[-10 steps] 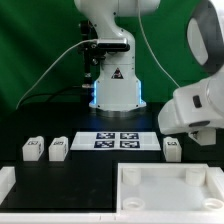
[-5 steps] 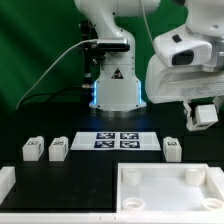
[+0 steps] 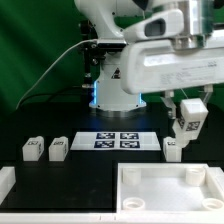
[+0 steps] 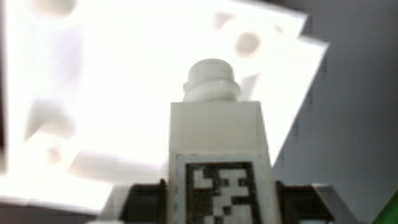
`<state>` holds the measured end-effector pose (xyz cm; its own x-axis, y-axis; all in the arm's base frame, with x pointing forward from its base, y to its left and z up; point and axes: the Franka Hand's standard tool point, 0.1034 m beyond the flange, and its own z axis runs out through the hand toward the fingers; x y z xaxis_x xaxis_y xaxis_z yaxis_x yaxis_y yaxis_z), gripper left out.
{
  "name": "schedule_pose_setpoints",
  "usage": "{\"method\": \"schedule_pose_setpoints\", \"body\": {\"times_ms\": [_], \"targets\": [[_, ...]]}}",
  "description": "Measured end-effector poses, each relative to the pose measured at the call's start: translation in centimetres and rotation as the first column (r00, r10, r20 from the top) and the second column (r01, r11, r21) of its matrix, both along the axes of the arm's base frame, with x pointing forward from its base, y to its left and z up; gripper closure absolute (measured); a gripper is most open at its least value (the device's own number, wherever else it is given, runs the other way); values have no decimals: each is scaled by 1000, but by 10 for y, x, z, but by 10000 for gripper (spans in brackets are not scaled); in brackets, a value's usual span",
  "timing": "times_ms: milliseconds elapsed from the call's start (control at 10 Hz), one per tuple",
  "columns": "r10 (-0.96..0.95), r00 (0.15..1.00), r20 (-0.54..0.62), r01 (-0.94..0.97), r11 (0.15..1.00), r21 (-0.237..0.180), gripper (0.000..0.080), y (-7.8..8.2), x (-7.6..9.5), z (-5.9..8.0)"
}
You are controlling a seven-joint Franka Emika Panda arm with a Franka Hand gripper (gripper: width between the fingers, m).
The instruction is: Assemble one leg
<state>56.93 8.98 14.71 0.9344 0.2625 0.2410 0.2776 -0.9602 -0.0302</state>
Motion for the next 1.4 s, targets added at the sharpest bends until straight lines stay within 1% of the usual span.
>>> {"method": "schedule_pose_setpoints", "body": {"times_ms": [100, 200, 300, 400, 600, 700, 800, 900, 1000, 1300, 1400], "targets": [[6, 996, 86, -6, 1000, 6, 508, -1, 16, 12], [3, 976, 219, -7, 1000, 17, 508, -4, 19, 14], [4, 956, 294, -9, 1000, 16, 508, -9, 14, 8], [0, 947, 321, -6, 1000, 18, 508, -11, 14, 7], [2, 951, 309, -7, 1000, 17, 508, -10, 13, 5], [2, 954, 300, -8, 1000, 18, 508, -9, 13, 1], [1, 964, 268, -10, 1000, 30, 508, -5, 22, -8], [1, 961, 276, -15, 999, 48, 508, 3, 33, -16], [1, 959, 282, -19, 998, 63, 508, 8, 37, -26], [-13, 953, 302, -17, 995, 98, 508, 14, 42, -49], [-12, 954, 300, -19, 995, 100, 508, 16, 41, -52]]}}
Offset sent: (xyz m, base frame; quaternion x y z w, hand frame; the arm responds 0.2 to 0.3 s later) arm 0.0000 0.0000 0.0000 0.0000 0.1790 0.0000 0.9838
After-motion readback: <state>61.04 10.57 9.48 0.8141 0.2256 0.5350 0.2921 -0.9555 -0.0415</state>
